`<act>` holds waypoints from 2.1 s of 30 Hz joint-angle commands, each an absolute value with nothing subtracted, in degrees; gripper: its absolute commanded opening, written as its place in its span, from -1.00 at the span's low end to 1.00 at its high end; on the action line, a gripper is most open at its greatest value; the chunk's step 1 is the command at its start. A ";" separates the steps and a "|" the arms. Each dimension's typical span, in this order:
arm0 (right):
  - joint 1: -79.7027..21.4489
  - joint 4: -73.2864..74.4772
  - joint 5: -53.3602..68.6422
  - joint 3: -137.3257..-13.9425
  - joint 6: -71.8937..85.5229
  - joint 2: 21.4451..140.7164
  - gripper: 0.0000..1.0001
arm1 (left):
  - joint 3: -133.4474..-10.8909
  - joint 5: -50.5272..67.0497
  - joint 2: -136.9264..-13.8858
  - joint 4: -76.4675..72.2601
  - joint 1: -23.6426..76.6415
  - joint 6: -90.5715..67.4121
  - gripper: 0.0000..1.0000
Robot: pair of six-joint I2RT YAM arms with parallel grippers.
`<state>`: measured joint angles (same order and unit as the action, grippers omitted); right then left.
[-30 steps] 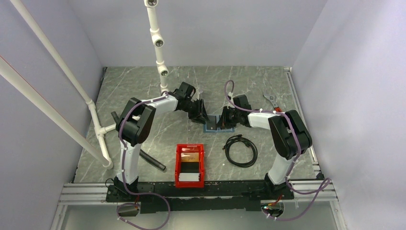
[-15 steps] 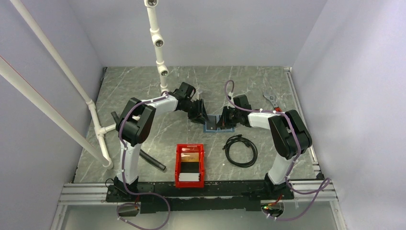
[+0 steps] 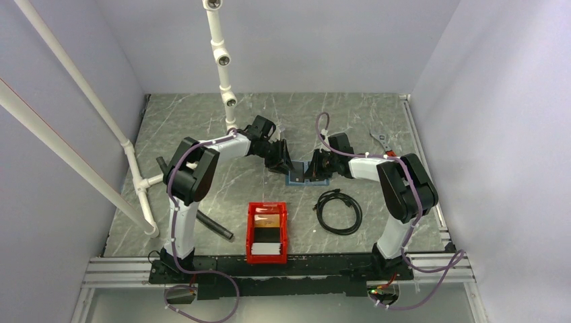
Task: Put the credit cards into the card holder
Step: Turn over the card slot in the card holder.
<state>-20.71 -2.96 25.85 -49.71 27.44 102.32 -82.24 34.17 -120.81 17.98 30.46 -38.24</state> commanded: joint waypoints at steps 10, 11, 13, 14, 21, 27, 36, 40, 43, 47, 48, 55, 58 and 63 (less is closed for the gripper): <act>-20.83 -3.16 25.59 -49.72 27.50 104.53 -1.00 | -85.64 36.98 -119.40 16.22 33.09 -38.62 -0.20; -20.76 -3.54 26.32 -49.66 28.00 104.22 -1.00 | -85.99 37.49 -119.64 15.76 33.27 -39.09 -0.22; -20.54 -3.81 27.53 -49.57 28.89 103.64 -1.00 | -86.70 38.11 -120.13 15.08 33.67 -39.81 -0.26; -20.33 -3.46 27.82 -49.65 29.26 103.36 -1.00 | -87.19 38.14 -120.32 15.08 33.82 -39.81 -0.26; -18.37 -0.58 26.98 -48.27 31.34 98.26 -0.76 | -89.48 39.35 -122.17 14.33 34.68 -40.68 -0.22; -16.22 2.90 26.95 -47.84 30.65 95.38 -0.54 | -90.29 39.57 -123.82 13.71 34.98 -41.30 -0.21; -13.27 -4.11 35.72 -43.85 31.40 92.50 -0.24 | -90.24 39.01 -123.71 14.17 34.98 -41.01 -0.19; -13.30 -8.74 39.58 -41.80 31.86 91.77 0.00 | -90.71 38.45 -123.49 15.16 34.98 -40.33 -0.16; -13.52 -11.38 41.46 -41.00 32.45 91.63 0.10 | -91.47 38.47 -123.90 15.84 34.97 -40.00 -0.15; -14.74 -12.24 41.62 -41.49 32.05 90.92 0.22 | -91.49 38.55 -124.01 15.78 34.98 -40.22 -0.15; -15.25 -11.68 40.64 -41.75 31.61 90.55 0.26 | -91.57 38.44 -124.01 15.88 34.98 -40.19 -0.15; -16.60 -9.13 36.47 -43.19 30.45 90.47 0.29 | -91.93 38.46 -124.54 16.17 35.11 -40.09 -0.15; -16.66 -8.72 35.73 -43.15 30.33 90.56 0.26 | -91.93 38.33 -124.52 16.42 35.11 -39.89 -0.15; -16.67 -9.51 35.95 -42.66 30.76 90.70 0.12 | -92.21 38.06 -124.42 17.11 35.16 -39.41 -0.15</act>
